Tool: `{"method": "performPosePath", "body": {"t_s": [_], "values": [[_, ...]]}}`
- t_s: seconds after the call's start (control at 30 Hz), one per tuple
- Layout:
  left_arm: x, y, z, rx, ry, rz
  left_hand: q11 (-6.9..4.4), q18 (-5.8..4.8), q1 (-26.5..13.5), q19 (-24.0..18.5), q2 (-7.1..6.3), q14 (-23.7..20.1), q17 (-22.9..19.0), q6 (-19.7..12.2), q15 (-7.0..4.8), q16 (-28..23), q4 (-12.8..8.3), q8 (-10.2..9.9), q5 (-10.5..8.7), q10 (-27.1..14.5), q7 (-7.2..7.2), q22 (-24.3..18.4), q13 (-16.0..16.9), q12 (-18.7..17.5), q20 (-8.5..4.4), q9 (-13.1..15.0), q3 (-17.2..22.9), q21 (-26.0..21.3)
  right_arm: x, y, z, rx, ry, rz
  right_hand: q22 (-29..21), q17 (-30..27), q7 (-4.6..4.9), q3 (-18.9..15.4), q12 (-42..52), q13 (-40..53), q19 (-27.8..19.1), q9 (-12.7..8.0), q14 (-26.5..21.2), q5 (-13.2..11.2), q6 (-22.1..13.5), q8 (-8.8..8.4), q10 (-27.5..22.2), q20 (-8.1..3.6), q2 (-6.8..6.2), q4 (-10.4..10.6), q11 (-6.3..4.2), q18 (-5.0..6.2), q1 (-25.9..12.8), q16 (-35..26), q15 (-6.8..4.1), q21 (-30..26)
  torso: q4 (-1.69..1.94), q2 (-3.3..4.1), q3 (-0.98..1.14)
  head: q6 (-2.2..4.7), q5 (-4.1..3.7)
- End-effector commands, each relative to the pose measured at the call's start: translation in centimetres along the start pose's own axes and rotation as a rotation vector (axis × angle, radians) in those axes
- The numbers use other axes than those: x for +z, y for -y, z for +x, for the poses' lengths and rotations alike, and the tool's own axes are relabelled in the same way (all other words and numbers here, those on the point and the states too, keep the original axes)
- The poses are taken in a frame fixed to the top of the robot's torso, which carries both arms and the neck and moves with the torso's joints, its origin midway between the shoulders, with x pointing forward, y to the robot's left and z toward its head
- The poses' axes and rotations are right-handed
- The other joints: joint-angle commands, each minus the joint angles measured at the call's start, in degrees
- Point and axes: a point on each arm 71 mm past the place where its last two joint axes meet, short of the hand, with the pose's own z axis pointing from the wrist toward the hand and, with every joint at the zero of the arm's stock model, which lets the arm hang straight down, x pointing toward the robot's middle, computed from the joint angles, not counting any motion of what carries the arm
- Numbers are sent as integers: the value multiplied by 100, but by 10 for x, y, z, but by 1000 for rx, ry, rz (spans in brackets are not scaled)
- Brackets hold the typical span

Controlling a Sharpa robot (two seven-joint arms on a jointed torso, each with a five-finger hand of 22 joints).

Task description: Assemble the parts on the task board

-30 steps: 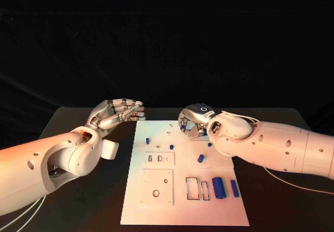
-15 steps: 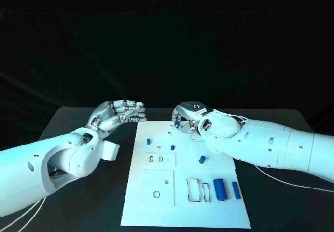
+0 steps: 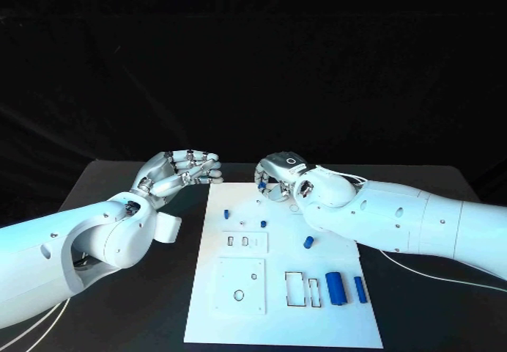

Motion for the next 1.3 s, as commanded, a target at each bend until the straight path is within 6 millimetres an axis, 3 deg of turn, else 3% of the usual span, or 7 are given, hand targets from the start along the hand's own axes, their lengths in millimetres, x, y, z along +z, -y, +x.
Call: {"method": "performPosePath", "body": {"t_s": [0.03, 0.63, 1.3], "values": [[1, 2, 3, -13, -21, 11, 4, 74, 14, 10, 25, 4, 8, -2, 25, -39, 13, -29, 18, 26, 63, -7, -3, -39, 24, -5, 35, -30, 2, -1, 1, -5, 1, -8, 165, 4, -4, 112, 17, 338, -9, 7, 212, 14, -46, 29, 182, -14, 127, -87, -209, -45, 186, 33, -35, 16, 9, 4, -1, -19, 6], [1, 5, 2, -11, -21, 12, 4, 74, 19, 11, 18, 4, 12, -4, 25, -47, 4, -33, 18, 27, 61, -11, -3, -52, 25, -7, 47, -34, 1, 3, 5, -11, -43, 1, 150, -8, 3, 115, 10, 350, -21, 21, 210, 10, -62, 29, 175, -9, 119, -83, -202, -41, 166, 30, -29, 7, -6, 9, 3, -73, 22], [2, 6, 2, -11, -23, 14, 4, 74, 18, 11, 15, 3, 13, -6, 26, -50, 2, -35, 18, 27, 62, -13, -4, -56, 25, -8, 49, -35, 5, 1, 9, -12, -54, -2, 120, -36, 6, 111, -1, 366, -44, 39, 203, 6, -85, 28, 160, -3, 98, -74, -196, -33, 133, 19, -22, -12, 14, 26, -3, -66, 14]]}}
